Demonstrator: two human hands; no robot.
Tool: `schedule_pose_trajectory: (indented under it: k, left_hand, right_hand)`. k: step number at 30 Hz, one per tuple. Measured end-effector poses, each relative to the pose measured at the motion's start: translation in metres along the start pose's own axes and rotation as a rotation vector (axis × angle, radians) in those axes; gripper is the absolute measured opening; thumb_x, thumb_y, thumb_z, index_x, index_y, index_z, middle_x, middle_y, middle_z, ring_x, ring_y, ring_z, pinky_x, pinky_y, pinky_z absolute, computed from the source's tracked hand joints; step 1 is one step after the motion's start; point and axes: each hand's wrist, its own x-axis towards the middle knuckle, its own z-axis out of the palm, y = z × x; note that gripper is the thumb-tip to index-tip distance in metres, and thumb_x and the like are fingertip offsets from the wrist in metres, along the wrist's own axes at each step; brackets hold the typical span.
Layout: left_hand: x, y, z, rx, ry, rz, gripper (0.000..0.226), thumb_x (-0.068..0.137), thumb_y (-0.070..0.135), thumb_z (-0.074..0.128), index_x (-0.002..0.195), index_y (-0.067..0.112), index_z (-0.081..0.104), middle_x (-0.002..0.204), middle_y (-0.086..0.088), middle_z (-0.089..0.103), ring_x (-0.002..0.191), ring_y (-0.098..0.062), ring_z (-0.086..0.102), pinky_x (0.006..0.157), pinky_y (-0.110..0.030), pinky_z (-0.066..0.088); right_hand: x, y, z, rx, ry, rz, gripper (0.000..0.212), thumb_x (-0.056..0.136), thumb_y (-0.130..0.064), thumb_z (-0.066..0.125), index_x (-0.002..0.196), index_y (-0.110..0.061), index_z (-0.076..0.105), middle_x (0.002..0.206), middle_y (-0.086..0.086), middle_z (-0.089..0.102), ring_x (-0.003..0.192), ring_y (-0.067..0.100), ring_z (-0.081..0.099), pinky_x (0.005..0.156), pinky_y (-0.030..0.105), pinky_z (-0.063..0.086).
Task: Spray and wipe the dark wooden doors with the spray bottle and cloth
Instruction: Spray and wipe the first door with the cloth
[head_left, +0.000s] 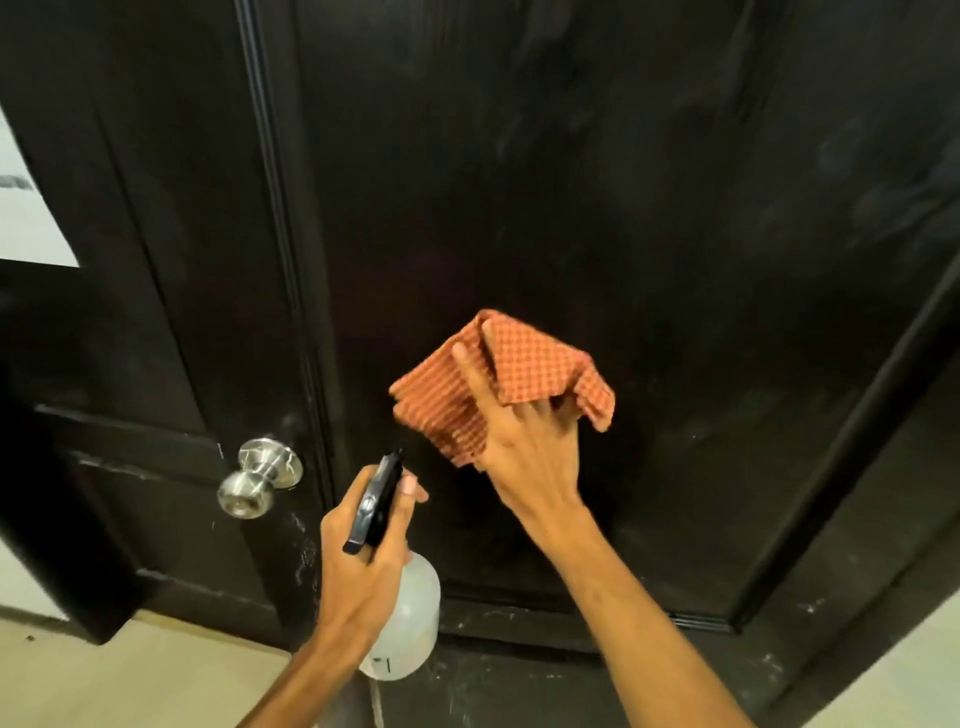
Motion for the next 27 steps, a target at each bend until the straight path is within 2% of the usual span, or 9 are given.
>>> schedule_pose_trajectory:
  k: [4, 7, 9, 12, 15, 17, 20, 24, 27]
  left_hand:
    - [0.008, 0.013, -0.008, -0.01, 0.031, 0.026, 0.025, 0.095, 0.048, 0.06, 0.094, 0.025, 0.069, 0.078, -0.015, 0.065, 0.048, -0.037, 0.049, 0.049, -0.042, 0.048]
    - [0.015, 0.021, -0.012, -0.008, 0.062, 0.023, 0.017, 0.098, 0.04, 0.062, 0.092, 0.026, 0.068, 0.076, -0.021, 0.062, 0.048, -0.04, 0.047, 0.048, -0.045, 0.045]
    - [0.019, 0.032, -0.015, -0.028, 0.074, 0.016, 0.012, 0.101, 0.036, 0.064, 0.09, 0.036, 0.068, 0.076, -0.019, 0.064, 0.048, -0.04, 0.046, 0.047, -0.047, 0.045]
    - [0.027, 0.044, -0.024, -0.05, 0.092, 0.028, 0.014, 0.099, 0.029, 0.061, 0.089, 0.035, 0.068, 0.079, -0.015, 0.066, 0.048, -0.032, 0.047, 0.048, -0.048, 0.045]
    - [0.032, 0.048, -0.035, -0.039, 0.123, 0.044, 0.013, 0.1, 0.03, 0.061, 0.091, 0.037, 0.067, 0.082, -0.014, 0.067, 0.05, -0.028, 0.05, 0.049, -0.046, 0.047]
    - [0.033, 0.049, -0.044, -0.028, 0.153, 0.031, 0.014, 0.1, 0.031, 0.061, 0.093, 0.041, 0.068, 0.078, -0.007, 0.068, 0.052, -0.024, 0.052, 0.052, -0.038, 0.05]
    - [0.039, 0.048, -0.063, -0.027, 0.192, 0.028, 0.008, 0.101, 0.03, 0.062, 0.097, 0.032, 0.068, 0.064, -0.002, 0.059, 0.054, -0.019, 0.055, 0.053, -0.025, 0.049]
    - [0.049, 0.045, -0.091, -0.004, 0.237, 0.063, 0.021, 0.102, 0.038, 0.06, 0.095, 0.02, 0.068, 0.064, -0.01, 0.057, 0.051, -0.037, 0.052, 0.048, -0.045, 0.049]
    - [0.054, 0.046, -0.105, -0.013, 0.264, 0.06, 0.024, 0.104, 0.035, 0.06, 0.092, 0.015, 0.067, 0.069, -0.017, 0.059, 0.05, -0.04, 0.051, 0.051, -0.052, 0.047]
  right_hand:
    - [0.031, 0.011, -0.031, 0.011, 0.224, 0.448, 0.08, 0.092, -0.019, 0.046, 0.165, -0.026, 0.014, 0.172, 0.013, 0.008, 0.158, 0.035, 0.002, 0.118, 0.074, 0.006]
    - [0.027, -0.016, -0.017, -0.021, 0.063, 0.061, 0.092, 0.091, -0.028, 0.062, 0.165, -0.028, 0.009, 0.173, 0.009, -0.002, 0.158, 0.037, -0.006, 0.118, 0.073, -0.005]
    - [0.019, -0.023, -0.007, -0.051, -0.063, -0.188, 0.091, 0.091, -0.032, 0.066, 0.165, -0.031, 0.014, 0.172, 0.007, 0.014, 0.157, 0.033, 0.015, 0.121, 0.063, 0.011]
    - [0.043, -0.015, -0.023, -0.045, 0.043, -0.04, 0.095, 0.082, -0.024, 0.07, 0.163, -0.035, 0.02, 0.154, 0.01, 0.048, 0.123, 0.032, 0.056, 0.099, 0.048, 0.034]
    - [0.073, -0.024, -0.034, -0.058, 0.079, 0.065, 0.097, 0.089, -0.023, 0.066, 0.165, -0.031, 0.007, 0.172, 0.005, -0.007, 0.157, 0.036, 0.008, 0.119, 0.067, 0.0]
    - [0.068, -0.041, -0.024, -0.077, 0.033, -0.159, 0.095, 0.091, -0.028, 0.068, 0.165, -0.028, 0.01, 0.172, 0.003, -0.011, 0.159, 0.032, -0.008, 0.118, 0.068, -0.013]
    - [0.044, -0.06, 0.005, -0.14, -0.18, -0.505, 0.089, 0.095, -0.029, 0.058, 0.165, -0.027, 0.005, 0.173, 0.002, -0.003, 0.159, 0.026, 0.002, 0.125, 0.057, 0.012]
    - [0.097, -0.085, -0.003, -0.044, -0.111, -0.378, 0.089, 0.088, -0.016, 0.059, 0.165, -0.025, 0.015, 0.148, 0.01, 0.053, 0.124, 0.036, 0.059, 0.093, 0.049, 0.05]
    - [0.111, -0.108, -0.009, -0.043, -0.02, -0.327, 0.086, 0.092, -0.022, 0.054, 0.165, -0.017, 0.009, 0.172, 0.009, 0.011, 0.156, 0.03, 0.022, 0.114, 0.052, 0.032]
